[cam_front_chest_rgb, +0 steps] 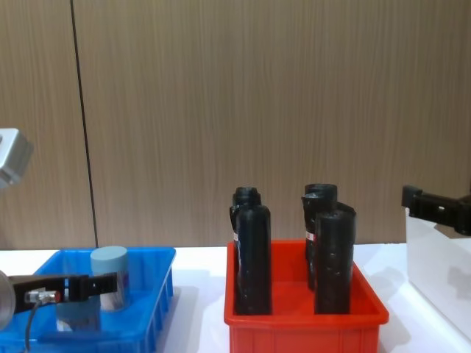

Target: Pick the cotton swabs from the blue box and place them into the white box.

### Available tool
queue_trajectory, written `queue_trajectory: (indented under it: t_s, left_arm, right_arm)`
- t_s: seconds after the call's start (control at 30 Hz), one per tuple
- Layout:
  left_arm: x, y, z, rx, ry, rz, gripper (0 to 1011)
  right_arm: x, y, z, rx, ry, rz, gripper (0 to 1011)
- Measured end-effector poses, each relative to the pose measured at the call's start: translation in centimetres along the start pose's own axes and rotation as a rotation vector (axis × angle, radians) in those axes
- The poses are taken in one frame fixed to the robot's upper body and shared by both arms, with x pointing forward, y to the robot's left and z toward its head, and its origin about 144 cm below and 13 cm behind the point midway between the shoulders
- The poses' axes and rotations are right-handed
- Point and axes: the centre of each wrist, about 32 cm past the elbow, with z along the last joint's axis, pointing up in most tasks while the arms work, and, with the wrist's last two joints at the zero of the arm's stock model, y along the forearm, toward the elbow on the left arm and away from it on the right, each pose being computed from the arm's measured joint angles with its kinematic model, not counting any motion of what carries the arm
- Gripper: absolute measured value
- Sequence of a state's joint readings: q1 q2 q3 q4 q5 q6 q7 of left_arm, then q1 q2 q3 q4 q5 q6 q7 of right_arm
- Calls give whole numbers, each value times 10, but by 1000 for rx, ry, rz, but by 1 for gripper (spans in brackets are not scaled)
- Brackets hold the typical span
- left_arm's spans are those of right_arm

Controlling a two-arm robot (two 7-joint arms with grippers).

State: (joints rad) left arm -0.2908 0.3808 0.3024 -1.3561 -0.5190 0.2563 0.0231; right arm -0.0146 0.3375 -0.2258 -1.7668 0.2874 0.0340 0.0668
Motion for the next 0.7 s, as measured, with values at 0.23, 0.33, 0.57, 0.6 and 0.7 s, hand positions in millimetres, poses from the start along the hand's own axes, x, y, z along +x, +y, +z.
queue_trajectory:
  t_s: [0.23, 0.33, 0.57, 0.6, 0.7]
  left_arm:
    - [3, -4, -3, 15, 6, -14, 1004]
    - [4, -6, -4, 19, 7, -21, 1004]
    - [5, -9, -5, 30, 6, -27, 960]
    - [5, -10, -5, 31, 5, -28, 945]
    - [5, -10, -5, 34, 2, -26, 872]
  right_arm:
    - [0, 0, 0, 0, 0, 0, 1008]
    - [0, 0, 0, 0, 0, 0, 1008]
    - [0, 0, 0, 0, 0, 0, 1008]
    - [0, 0, 0, 0, 0, 0, 1008]
    - [0, 0, 0, 0, 0, 0, 1008]
